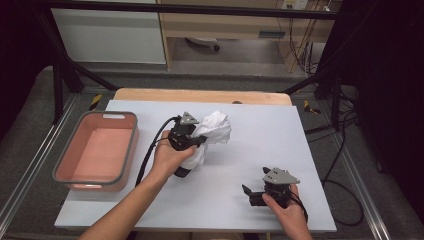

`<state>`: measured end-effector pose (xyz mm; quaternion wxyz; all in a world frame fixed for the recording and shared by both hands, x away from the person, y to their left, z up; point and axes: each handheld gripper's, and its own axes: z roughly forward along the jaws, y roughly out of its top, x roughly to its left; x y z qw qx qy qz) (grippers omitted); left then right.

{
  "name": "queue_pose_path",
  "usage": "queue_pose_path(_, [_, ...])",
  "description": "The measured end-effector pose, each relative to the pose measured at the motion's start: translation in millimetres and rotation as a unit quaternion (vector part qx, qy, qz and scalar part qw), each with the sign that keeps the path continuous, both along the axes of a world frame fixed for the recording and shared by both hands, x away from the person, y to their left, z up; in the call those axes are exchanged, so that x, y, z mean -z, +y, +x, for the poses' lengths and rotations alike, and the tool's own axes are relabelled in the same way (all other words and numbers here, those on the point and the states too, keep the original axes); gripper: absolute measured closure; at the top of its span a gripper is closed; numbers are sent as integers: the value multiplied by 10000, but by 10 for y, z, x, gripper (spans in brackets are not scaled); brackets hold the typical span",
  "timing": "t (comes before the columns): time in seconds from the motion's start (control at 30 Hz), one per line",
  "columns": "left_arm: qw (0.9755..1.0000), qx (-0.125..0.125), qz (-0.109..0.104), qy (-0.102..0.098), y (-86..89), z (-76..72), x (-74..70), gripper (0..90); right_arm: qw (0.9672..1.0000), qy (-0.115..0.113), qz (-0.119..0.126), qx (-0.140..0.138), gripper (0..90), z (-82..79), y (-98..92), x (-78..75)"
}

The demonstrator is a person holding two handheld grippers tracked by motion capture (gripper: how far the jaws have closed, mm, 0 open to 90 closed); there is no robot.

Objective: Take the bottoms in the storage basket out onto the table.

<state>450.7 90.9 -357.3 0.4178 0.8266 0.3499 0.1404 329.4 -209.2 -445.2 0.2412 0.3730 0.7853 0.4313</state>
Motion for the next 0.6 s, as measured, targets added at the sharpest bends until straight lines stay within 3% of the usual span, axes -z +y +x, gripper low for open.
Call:
queue_pose_path(0.27, [9999, 24, 145, 72, -12, 12, 55, 760, 9999, -32, -58, -85, 57, -17, 52, -13])
queue_pose_path(0.6, [9997, -149, -76, 177, -21, 85, 156, 759, 9999, -81, -7, -77, 55, -34, 13, -31])
